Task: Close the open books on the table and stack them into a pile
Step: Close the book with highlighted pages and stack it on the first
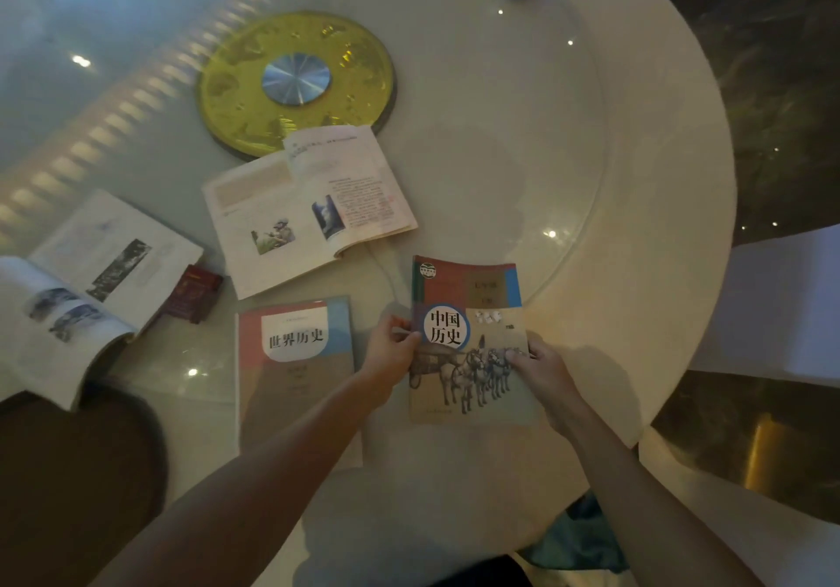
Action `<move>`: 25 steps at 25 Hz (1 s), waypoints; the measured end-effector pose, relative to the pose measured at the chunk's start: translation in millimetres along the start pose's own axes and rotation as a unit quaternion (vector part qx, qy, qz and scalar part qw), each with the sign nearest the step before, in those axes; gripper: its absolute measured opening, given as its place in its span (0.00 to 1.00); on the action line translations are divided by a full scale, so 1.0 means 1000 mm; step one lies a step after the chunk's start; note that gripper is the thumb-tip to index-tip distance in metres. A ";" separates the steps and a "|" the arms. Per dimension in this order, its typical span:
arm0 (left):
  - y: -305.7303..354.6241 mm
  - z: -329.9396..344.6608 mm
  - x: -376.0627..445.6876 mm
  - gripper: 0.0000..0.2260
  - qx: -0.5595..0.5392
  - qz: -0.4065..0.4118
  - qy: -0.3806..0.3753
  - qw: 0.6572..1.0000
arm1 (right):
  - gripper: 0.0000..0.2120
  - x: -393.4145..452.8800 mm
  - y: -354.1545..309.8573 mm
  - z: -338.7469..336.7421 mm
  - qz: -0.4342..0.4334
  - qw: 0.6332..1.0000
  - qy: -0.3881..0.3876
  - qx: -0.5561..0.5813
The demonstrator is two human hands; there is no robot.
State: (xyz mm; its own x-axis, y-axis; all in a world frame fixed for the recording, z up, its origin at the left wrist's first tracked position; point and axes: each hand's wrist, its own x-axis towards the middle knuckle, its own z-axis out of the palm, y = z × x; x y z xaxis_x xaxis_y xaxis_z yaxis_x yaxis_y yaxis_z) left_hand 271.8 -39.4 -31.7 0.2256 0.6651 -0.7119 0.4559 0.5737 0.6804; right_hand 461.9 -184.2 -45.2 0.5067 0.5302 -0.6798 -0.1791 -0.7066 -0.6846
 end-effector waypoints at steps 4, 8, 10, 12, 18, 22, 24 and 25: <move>-0.012 -0.057 -0.016 0.04 -0.032 0.028 0.042 0.998 | 0.08 -0.016 -0.020 0.044 -0.015 0.999 -0.029 -0.003; -0.037 -0.123 -0.033 0.04 -0.073 0.035 0.093 0.992 | 0.08 -0.040 -0.039 0.107 -0.028 0.996 -0.081 -0.034; -0.050 -0.146 -0.038 0.02 -0.072 0.027 0.115 0.990 | 0.07 -0.048 -0.039 0.132 -0.028 0.993 -0.101 -0.051; -0.063 -0.168 -0.042 0.01 -0.067 0.024 0.136 0.988 | 0.07 -0.055 -0.038 0.157 -0.032 0.991 -0.111 -0.072; -0.097 -0.205 -0.035 0.05 -0.065 0.005 0.145 0.987 | 0.02 -0.061 -0.026 0.205 -0.056 0.985 -0.087 -0.137; -0.107 -0.213 -0.033 0.10 -0.011 0.019 0.139 0.990 | 0.05 -0.072 -0.022 0.223 -0.079 0.978 -0.072 -0.177; -0.108 -0.216 -0.039 0.13 0.065 0.039 0.142 0.987 | 0.08 -0.077 -0.019 0.231 -0.104 0.973 -0.054 -0.201; -0.111 -0.218 -0.039 0.15 0.124 0.051 0.150 0.980 | 0.09 -0.079 -0.018 0.233 -0.119 0.970 -0.045 -0.209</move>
State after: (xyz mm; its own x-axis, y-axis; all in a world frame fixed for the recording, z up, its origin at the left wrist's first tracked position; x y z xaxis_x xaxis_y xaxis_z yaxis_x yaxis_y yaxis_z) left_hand 24.2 -25.0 -41.8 0.0357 0.8447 -0.5341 0.6470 0.3877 0.6565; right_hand 228.6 -104.1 -40.7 0.4133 0.7275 -0.5477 0.3006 -0.6767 -0.6721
